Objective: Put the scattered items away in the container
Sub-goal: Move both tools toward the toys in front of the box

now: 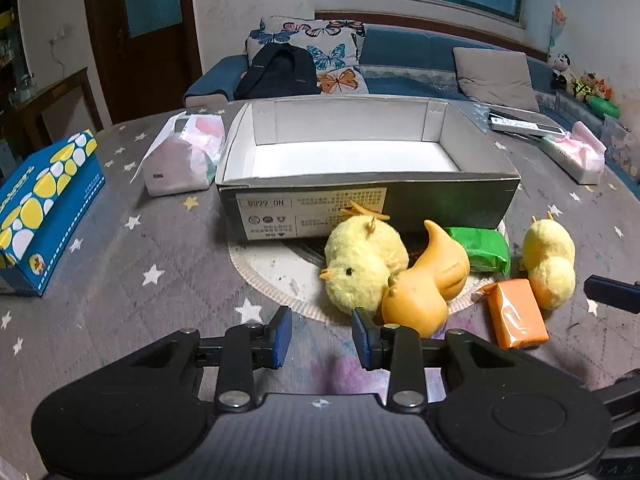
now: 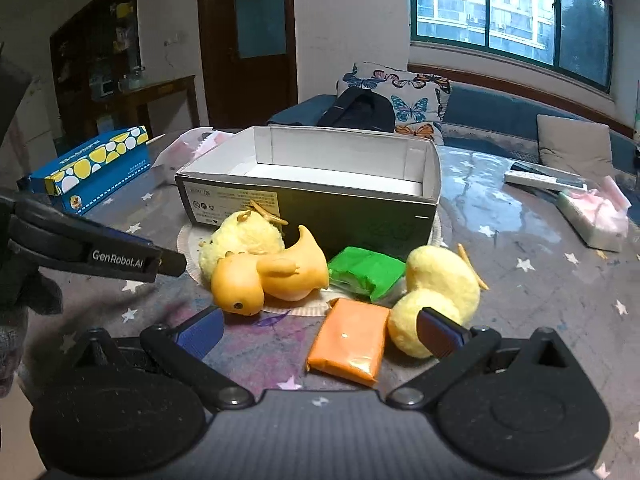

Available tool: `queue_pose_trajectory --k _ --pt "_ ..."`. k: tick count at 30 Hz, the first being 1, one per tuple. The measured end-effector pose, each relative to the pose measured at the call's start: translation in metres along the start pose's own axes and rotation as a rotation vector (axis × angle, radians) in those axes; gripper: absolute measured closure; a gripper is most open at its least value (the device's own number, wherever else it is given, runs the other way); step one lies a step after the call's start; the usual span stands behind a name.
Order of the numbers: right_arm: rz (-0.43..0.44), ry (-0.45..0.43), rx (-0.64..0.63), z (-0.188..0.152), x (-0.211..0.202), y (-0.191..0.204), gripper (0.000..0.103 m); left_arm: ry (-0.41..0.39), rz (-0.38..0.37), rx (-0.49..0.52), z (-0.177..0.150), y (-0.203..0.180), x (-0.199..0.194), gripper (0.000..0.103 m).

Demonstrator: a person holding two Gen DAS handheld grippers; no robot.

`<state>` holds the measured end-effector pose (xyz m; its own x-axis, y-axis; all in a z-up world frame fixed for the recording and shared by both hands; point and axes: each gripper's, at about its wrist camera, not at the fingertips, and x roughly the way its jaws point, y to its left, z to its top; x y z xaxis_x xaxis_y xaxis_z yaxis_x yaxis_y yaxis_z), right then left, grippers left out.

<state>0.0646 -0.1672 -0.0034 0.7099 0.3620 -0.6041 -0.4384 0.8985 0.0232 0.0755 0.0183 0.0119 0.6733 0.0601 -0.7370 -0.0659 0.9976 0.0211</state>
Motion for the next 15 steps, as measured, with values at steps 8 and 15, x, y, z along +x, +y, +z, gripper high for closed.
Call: queue_pose_trajectory --k 8,15 --pt "-0.016 0.029 -0.005 -0.01 -0.006 0.003 0.0 0.006 0.01 -0.008 -0.012 -0.005 -0.005 0.067" --pt "-0.01 0.046 0.046 -0.022 -0.014 0.004 0.0 0.005 -0.007 0.002 -0.025 -0.013 -0.009 0.067"
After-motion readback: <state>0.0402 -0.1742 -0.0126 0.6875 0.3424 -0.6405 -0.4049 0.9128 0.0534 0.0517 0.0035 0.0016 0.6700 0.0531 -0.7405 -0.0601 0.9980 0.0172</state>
